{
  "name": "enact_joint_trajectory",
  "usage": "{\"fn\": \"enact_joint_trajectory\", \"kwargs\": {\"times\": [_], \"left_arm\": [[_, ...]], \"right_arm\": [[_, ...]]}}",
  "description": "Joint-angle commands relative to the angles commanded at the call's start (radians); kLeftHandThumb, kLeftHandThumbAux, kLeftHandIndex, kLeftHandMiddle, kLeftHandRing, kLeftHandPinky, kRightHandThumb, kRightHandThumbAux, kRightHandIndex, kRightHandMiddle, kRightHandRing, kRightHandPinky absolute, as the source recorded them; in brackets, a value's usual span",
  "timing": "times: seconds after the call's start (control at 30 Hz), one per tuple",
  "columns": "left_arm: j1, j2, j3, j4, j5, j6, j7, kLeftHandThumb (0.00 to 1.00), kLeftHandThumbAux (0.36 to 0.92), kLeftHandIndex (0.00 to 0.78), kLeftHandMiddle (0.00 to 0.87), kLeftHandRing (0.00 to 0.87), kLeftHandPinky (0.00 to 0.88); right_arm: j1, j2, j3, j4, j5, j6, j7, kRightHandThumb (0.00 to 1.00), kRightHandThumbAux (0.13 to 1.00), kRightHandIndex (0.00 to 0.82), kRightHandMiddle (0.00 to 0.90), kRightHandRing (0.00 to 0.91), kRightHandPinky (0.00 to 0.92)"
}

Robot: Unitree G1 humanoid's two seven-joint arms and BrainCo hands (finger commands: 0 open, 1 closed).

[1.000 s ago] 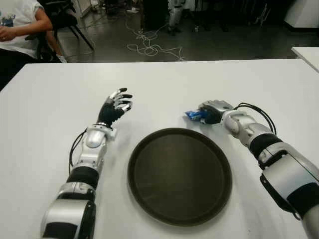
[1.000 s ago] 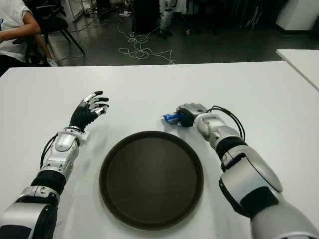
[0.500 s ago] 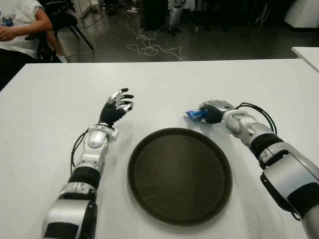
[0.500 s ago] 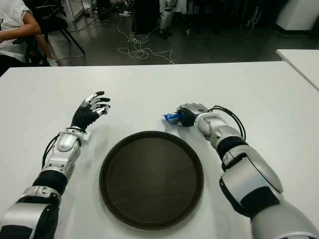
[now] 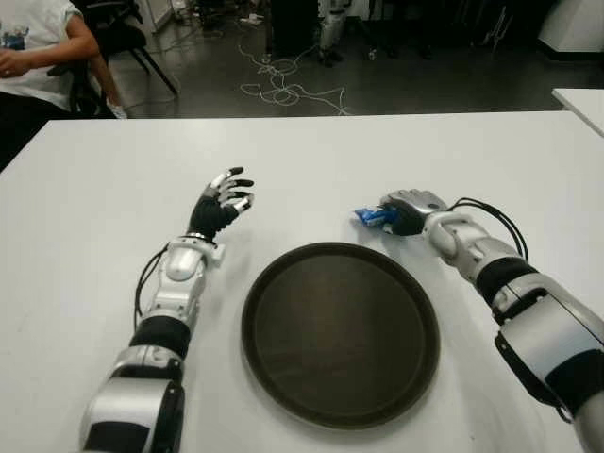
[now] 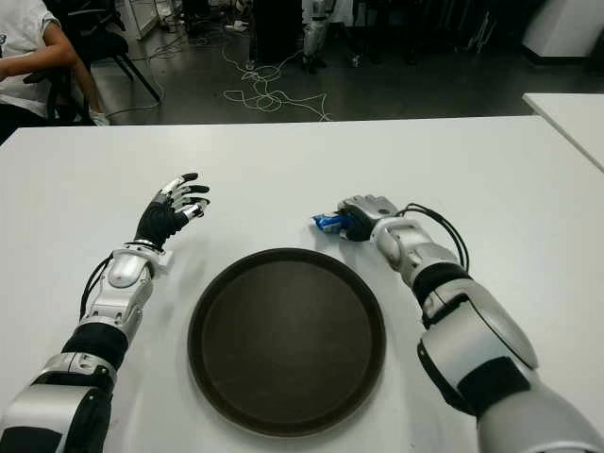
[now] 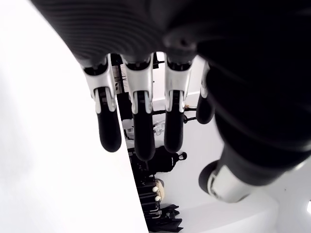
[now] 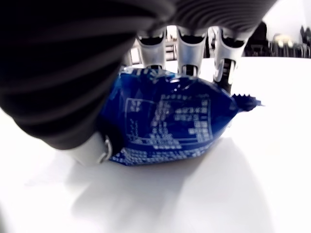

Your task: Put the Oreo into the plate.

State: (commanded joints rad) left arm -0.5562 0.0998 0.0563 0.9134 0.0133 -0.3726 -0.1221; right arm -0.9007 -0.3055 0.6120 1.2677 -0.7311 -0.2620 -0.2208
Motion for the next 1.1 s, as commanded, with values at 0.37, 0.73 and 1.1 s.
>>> {"fn": "enact_joint_trajectory", "kwargs": {"times": [0.37,0.73,1.1], "left_arm": [[-0.011,0.003,0.006,0.023,-0.002,0.002,-0.004,0.317,0.748,0.169,0.283,0.298,0.319],[-0.01,0.001,0.01,0.019,-0.002,0.008,0.006,0.371,0.777,0.167,0.28,0.292,0.315],[0.001,-0.003,0.006,-0.002,0.003,0.014,0.021,0.375,0.78,0.168,0.278,0.293,0.319]], "right_arm": [[0.097,-0.094,-0.077,-0.241,0.018,-0.058,-0.203,0.825,0.696,0.391,0.474,0.44,0.416],[0.191,-0.124,-0.188,-0.485,0.04,-0.13,-0.307,0.827,0.696,0.378,0.54,0.59,0.579],[0.282,-0.157,-0.24,-0.687,0.01,-0.191,-0.366,0.835,0.689,0.404,0.578,0.699,0.677]]}}
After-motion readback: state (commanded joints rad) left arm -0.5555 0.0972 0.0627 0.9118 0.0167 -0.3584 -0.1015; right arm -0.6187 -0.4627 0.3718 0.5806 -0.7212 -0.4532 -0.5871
